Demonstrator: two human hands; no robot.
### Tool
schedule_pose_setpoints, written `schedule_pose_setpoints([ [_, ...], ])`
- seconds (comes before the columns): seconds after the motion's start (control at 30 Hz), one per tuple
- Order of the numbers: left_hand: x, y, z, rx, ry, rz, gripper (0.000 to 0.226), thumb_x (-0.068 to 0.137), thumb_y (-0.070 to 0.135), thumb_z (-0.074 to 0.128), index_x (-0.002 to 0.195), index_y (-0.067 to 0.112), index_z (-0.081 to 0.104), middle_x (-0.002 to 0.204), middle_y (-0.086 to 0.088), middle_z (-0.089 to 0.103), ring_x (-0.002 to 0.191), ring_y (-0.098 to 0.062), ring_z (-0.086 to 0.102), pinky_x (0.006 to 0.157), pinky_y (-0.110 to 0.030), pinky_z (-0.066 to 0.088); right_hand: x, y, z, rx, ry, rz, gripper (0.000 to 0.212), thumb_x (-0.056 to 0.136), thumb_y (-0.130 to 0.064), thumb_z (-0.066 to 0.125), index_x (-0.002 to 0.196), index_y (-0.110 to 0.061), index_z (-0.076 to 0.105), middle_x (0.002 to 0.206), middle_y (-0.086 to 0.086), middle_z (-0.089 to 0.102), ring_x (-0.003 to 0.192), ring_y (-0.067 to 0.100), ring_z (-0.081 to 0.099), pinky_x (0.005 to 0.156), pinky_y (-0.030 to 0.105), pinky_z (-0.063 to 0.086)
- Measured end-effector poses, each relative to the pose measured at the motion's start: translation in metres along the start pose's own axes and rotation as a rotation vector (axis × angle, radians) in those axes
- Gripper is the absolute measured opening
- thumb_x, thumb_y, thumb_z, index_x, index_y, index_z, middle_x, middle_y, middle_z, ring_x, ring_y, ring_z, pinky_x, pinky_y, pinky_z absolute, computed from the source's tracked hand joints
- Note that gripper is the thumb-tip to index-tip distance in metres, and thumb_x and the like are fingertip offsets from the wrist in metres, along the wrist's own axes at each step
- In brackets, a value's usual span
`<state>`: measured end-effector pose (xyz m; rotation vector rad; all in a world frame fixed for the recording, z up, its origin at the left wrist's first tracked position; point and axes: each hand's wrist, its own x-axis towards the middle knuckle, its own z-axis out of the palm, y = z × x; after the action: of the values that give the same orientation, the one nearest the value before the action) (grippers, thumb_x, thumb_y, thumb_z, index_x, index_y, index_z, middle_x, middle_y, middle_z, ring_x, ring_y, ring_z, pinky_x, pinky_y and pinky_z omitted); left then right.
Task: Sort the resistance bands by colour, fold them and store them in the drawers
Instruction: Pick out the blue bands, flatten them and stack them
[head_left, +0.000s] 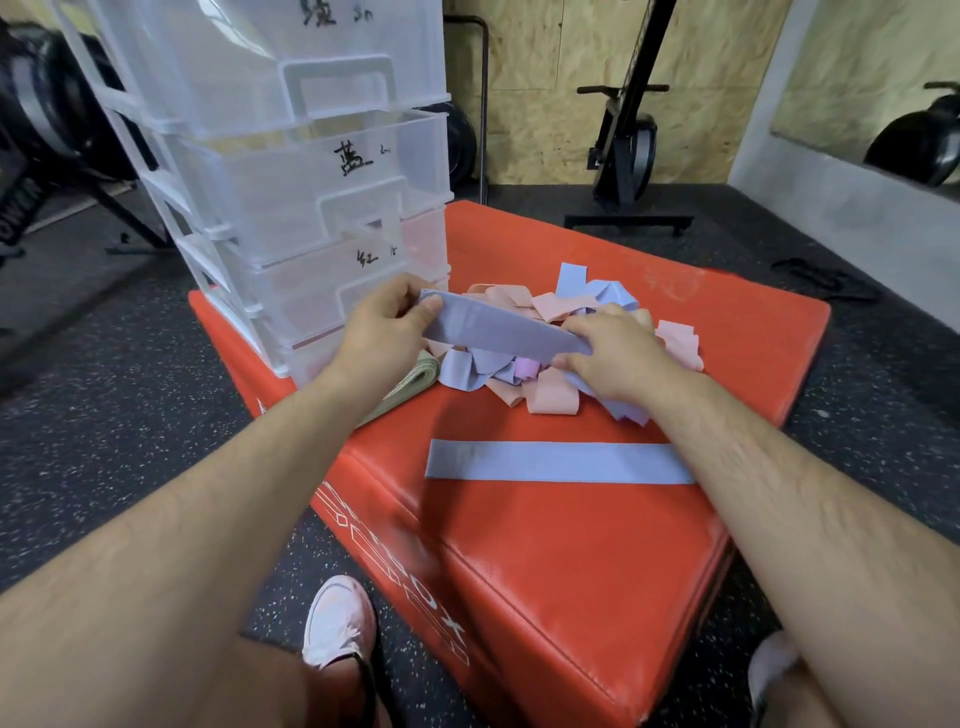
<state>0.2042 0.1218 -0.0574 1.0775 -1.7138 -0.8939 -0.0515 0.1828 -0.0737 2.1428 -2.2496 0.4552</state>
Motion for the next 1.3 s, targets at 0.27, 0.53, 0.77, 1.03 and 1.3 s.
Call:
schedule_pose_setpoints([
  [0.27,0.001,-0.003,-0.014,-0.126,0.048,-0.130,0.013,0.097,0.021,0.060,0.087,0.013,0.065,0.079,-0.002,0.060,0.069,-0.017,0.050,0.068,-0.032,0.044,-0.026,0.046,-0.043,0.171,-0.011,0.155,0.020,0.089,-0.038,0.067,0.083,-0.020,0.063,0.083,-0.001,0.067,0.088,0.023,0.060,0.081,0.039,0.034],
  [0.53,-0.019,-0.013,-0.009,-0.130,-0.045,-0.350,0.017,0.089,0.014,0.072,0.074,0.013,0.063,0.073,-0.001,0.062,0.061,-0.013,0.057,0.062,-0.028,0.048,-0.067,0.085,-0.053,0.751,-0.127,0.374,0.028,0.085,-0.002,0.076,0.109,-0.010,0.065,0.088,-0.004,0.068,0.069,0.008,0.066,0.059,0.024,0.053],
  [0.77,-0.046,-0.035,0.008,0.010,-0.135,-0.467,0.023,0.079,0.012,0.082,0.070,0.016,0.061,0.069,-0.005,0.061,0.062,-0.016,0.057,0.054,-0.024,0.049,-0.096,0.091,-0.025,0.505,-0.234,0.363,0.028,0.082,-0.001,0.075,0.102,-0.015,0.063,0.080,-0.020,0.046,0.067,-0.002,0.050,0.057,0.016,0.041],
  [1.03,-0.066,-0.059,0.021,0.202,-0.114,-0.470,0.021,0.077,0.017,0.084,0.076,0.013,0.063,0.076,-0.009,0.061,0.066,-0.021,0.055,0.068,-0.033,0.054,-0.108,0.092,0.006,0.268,-0.174,0.350,0.016,0.078,-0.015,0.079,0.085,-0.022,0.067,0.077,-0.006,0.059,0.070,0.019,0.058,0.063,0.030,0.044],
  [1.3,-0.071,-0.065,0.026,0.368,-0.073,-0.322,0.029,0.074,0.023,0.084,0.090,0.014,0.061,0.079,-0.003,0.062,0.070,-0.022,0.058,0.065,-0.034,0.048,-0.113,0.091,0.011,0.239,-0.152,0.335,0.005,0.083,-0.018,0.074,0.087,-0.019,0.072,0.079,-0.014,0.059,0.068,0.007,0.055,0.058,0.026,0.040],
])
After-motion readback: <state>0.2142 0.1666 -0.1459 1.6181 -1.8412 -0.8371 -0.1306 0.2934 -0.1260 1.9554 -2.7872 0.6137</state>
